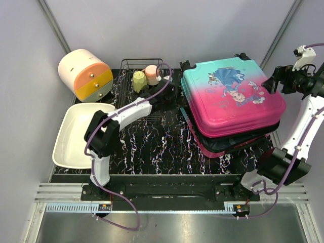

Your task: Open, take out, and arrange the luggage

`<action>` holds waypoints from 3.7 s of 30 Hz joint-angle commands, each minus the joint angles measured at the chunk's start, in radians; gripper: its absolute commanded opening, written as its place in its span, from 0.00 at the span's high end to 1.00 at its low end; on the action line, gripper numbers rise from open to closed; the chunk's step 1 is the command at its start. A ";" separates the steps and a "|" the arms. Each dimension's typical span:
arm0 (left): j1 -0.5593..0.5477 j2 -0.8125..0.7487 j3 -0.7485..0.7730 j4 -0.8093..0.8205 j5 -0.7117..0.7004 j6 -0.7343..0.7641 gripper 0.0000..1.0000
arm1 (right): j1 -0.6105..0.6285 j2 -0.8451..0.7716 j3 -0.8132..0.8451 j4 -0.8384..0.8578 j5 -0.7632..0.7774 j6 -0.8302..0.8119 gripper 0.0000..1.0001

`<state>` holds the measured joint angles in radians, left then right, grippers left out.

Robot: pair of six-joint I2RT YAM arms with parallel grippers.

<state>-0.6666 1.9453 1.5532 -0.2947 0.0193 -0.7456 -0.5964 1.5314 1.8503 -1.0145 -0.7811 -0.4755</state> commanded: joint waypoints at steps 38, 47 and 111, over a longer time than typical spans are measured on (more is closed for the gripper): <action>-0.163 0.107 0.557 0.115 0.085 0.149 0.01 | 0.372 -0.525 -0.250 0.002 -0.011 -0.662 0.00; -0.168 0.208 0.725 0.101 0.070 0.137 0.01 | 0.458 -0.588 -0.375 0.198 0.080 -0.839 0.00; -0.173 0.171 0.177 -0.107 0.486 1.264 0.94 | 0.369 -0.217 -0.347 1.076 0.867 -0.500 1.00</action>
<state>-1.0168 2.0701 1.6524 -0.4866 0.6987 0.6315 -0.2001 1.2343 1.4631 0.0467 0.0097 -1.0771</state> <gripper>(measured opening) 0.186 0.019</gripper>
